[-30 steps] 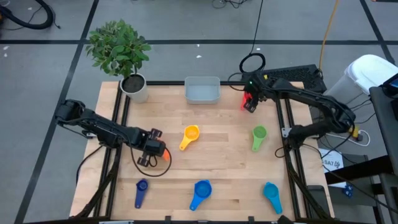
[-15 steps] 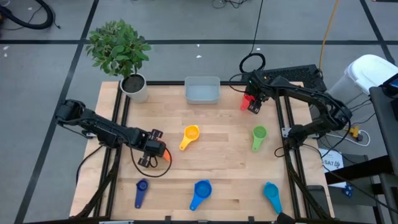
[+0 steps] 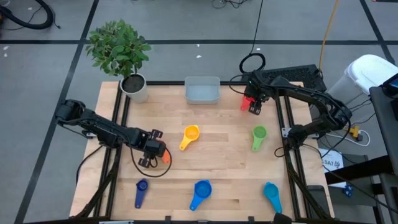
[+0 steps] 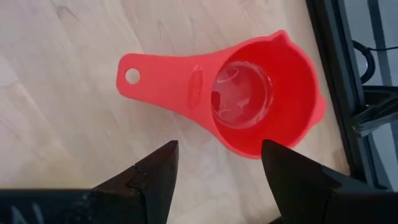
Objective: Nest measuring cups in basket
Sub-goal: Move the orange measuring cup to the middle left of the table, then move the red measuring cup to the center of the table
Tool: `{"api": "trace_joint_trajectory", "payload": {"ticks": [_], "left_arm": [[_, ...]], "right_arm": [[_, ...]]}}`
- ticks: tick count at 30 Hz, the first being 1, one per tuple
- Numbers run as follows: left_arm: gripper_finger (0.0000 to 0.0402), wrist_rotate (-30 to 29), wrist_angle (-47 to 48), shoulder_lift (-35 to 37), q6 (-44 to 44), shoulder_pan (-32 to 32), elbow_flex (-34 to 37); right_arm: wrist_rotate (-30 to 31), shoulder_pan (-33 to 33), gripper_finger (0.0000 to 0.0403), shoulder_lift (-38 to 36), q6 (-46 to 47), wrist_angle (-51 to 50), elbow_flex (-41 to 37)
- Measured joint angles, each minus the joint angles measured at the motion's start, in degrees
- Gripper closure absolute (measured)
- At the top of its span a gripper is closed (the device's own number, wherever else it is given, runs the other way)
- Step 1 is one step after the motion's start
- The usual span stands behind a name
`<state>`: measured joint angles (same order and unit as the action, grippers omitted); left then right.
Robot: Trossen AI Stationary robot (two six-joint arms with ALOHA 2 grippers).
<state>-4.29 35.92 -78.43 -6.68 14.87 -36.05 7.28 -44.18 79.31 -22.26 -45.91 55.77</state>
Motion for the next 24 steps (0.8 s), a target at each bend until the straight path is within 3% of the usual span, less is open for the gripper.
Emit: {"api": "trace_joint_trajectory", "payload": {"ticks": [15, 24], "left_arm": [[0.0173, -0.08, 0.00, 0.00, 5.25, 2.60, 0.00], [0.0114, -2.01, 0.47, 0.00, 8.03, 3.02, 0.00]], "right_arm": [[-0.08, 0.02, 0.0179, 0.21, -10.11, 3.14, -0.02], [-0.15, 0.02, 0.0179, 6.14, -10.39, 3.19, -0.09]]}}
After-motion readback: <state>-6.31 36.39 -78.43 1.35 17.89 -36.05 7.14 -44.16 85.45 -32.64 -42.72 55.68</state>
